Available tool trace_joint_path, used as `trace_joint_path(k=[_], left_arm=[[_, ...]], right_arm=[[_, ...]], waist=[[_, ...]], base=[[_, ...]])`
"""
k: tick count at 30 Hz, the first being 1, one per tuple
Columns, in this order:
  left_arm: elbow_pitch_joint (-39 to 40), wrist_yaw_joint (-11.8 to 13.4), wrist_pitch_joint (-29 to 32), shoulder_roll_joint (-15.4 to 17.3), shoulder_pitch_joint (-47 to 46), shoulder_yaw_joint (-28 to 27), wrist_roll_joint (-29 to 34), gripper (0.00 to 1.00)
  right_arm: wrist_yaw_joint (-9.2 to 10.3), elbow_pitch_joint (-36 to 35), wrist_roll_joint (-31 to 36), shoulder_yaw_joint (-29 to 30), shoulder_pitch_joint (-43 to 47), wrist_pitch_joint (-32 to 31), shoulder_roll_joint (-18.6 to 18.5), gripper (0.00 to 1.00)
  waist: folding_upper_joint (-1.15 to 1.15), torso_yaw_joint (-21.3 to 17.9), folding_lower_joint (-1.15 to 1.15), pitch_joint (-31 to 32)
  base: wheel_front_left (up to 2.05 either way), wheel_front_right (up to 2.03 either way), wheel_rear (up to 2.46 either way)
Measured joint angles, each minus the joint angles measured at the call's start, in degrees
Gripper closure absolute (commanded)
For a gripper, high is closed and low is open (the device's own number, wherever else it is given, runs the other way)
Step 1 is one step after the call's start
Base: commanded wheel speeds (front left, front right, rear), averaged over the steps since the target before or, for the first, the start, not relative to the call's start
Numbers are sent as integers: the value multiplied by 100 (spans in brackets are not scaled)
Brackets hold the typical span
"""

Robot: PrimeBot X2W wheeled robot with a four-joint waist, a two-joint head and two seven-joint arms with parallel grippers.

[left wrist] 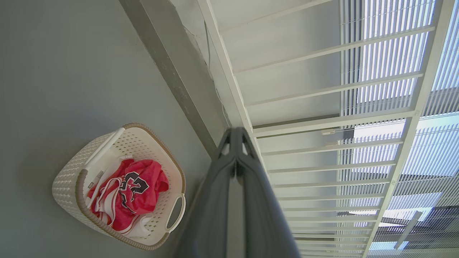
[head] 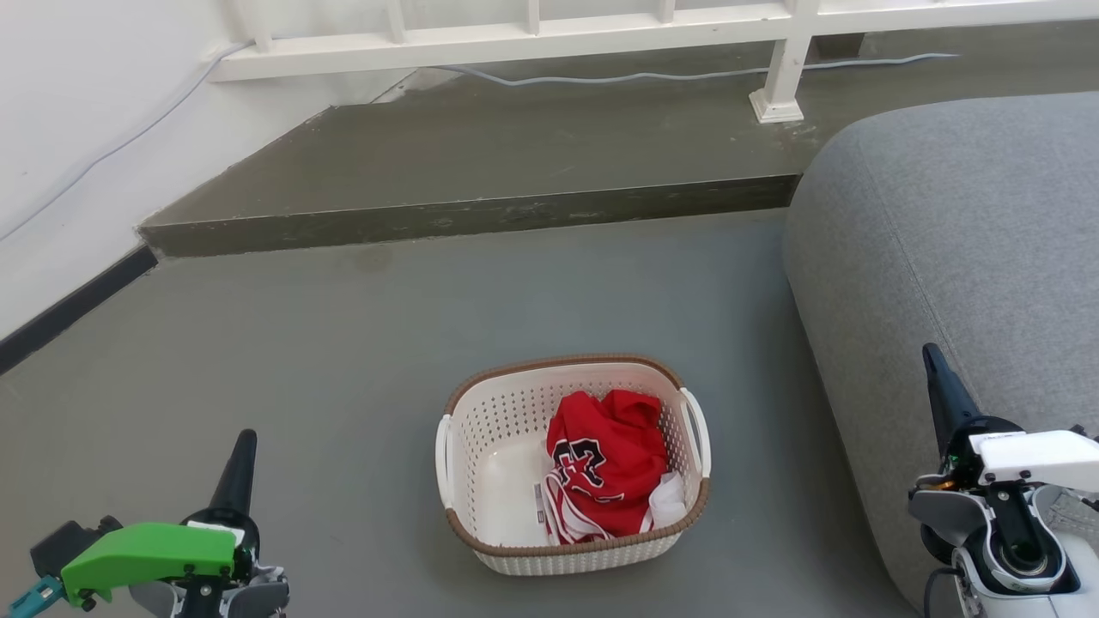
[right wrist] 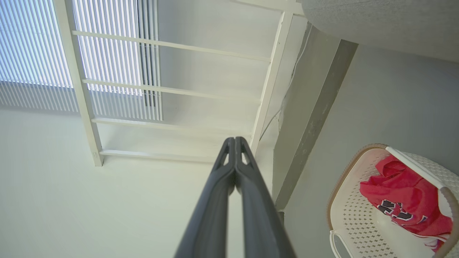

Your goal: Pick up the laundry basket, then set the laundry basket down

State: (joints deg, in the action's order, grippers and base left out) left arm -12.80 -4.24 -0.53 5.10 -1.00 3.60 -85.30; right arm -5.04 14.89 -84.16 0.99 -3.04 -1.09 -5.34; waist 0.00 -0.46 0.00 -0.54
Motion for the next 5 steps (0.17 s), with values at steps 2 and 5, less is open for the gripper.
trace_joint_path(k=[2, 5], left_arm=[[-11, -37, 12, 2, -22, -25, -118, 100], [-41, -85, 54, 5, -31, -71, -366, 100]], right_arm=[[-14, 5, -121, 43, -1, -32, 7, 100], [-51, 20, -330, 102, -3, -78, 18, 100]], waist=[[0, 6, 0, 5], [0, 15, 0, 12]], base=[[0, 0, 0], [0, 0, 0]])
